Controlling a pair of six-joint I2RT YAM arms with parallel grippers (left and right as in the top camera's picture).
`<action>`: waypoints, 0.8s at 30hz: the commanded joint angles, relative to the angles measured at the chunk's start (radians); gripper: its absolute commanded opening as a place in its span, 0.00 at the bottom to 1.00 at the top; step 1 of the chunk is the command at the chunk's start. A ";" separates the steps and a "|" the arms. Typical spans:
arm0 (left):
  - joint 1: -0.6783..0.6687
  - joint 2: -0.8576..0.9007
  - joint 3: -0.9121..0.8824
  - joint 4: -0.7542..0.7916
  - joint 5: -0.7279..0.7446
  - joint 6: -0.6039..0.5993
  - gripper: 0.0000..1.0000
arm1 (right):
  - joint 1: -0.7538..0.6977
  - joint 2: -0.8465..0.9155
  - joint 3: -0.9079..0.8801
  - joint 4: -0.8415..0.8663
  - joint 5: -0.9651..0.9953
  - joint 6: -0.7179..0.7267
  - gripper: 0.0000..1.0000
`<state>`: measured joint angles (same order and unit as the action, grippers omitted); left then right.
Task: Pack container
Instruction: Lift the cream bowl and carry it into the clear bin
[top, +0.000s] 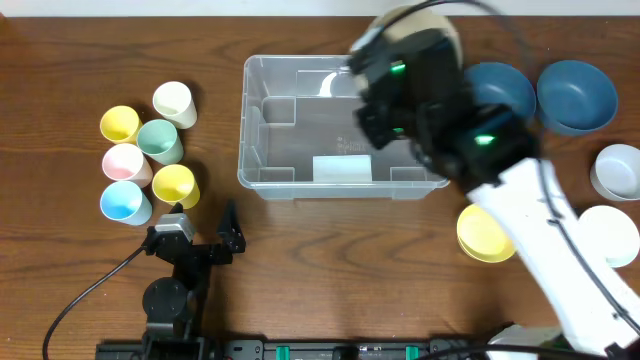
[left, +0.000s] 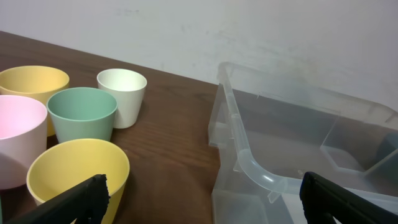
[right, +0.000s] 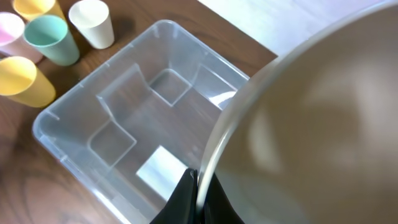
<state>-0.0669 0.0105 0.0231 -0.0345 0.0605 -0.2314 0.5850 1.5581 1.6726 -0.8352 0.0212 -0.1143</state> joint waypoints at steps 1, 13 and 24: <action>0.003 -0.005 -0.019 -0.032 0.000 0.013 0.98 | 0.034 0.084 0.010 0.031 0.166 -0.014 0.01; 0.003 -0.005 -0.019 -0.032 0.000 0.013 0.98 | 0.028 0.395 0.010 0.088 0.194 -0.002 0.01; 0.003 -0.005 -0.019 -0.032 0.000 0.013 0.98 | -0.026 0.499 0.008 0.092 0.191 0.055 0.01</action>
<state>-0.0669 0.0105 0.0231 -0.0345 0.0605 -0.2310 0.5838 2.0460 1.6726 -0.7460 0.1898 -0.0895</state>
